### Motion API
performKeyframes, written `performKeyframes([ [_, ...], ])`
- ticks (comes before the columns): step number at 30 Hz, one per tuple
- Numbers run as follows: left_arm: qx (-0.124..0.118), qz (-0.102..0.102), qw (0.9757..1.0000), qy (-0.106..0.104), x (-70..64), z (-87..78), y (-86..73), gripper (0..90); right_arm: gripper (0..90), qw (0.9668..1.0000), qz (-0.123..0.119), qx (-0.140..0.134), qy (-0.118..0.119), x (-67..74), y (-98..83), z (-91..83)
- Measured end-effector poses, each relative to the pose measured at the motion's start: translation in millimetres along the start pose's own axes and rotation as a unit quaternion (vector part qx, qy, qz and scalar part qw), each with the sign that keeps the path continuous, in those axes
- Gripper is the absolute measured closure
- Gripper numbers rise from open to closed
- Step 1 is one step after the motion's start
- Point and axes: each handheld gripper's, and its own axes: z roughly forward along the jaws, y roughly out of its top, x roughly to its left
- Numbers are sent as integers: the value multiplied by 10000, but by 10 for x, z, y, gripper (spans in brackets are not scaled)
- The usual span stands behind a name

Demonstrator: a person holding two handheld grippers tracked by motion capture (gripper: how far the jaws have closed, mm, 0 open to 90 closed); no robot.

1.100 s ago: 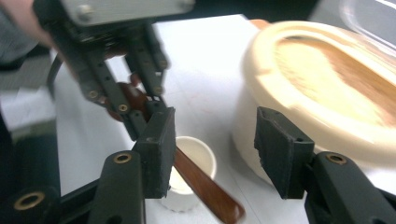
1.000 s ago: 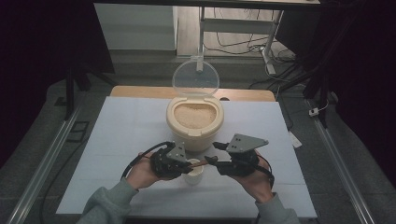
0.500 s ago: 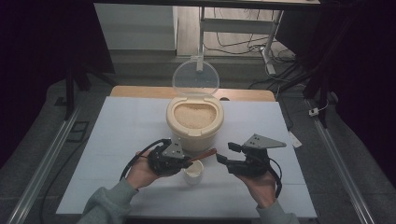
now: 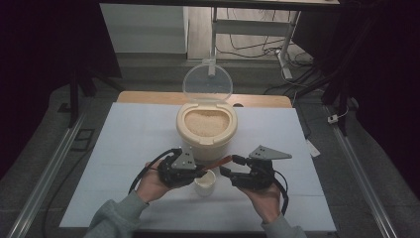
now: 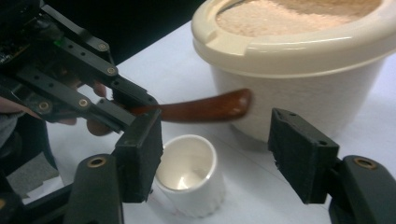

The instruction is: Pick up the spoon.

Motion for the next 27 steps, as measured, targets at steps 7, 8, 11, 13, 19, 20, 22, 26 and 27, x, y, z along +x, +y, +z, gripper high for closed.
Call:
performKeyframes([
  [7,-75,82,9999,27,-51,6,19,789,490,9994,221,-181,169,43,-12,46],
  [8,-86,84,9999,16,-55,6,22,789,507,9993,242,-201,204,45,-13,48],
  [11,-84,112,9999,28,-66,6,26,789,535,9990,266,-253,248,49,-11,47],
  [13,-89,117,9999,32,-71,7,27,789,558,9985,333,-292,319,47,-8,45],
  [19,-90,148,9998,84,-76,-1,25,790,635,9967,460,-449,504,46,-6,33],
  [20,-87,156,9998,85,-77,-1,24,791,681,9954,499,-536,623,45,1,24],
  [22,-54,196,9997,94,-82,-2,24,791,715,9941,522,-603,735,48,8,21],
  [26,-28,249,9995,172,-97,-17,21,792,781,9907,523,-744,1017,54,14,23],
  [27,-28,249,9995,172,-97,-17,21,792,793,9895,531,-772,1102,52,14,21],
])
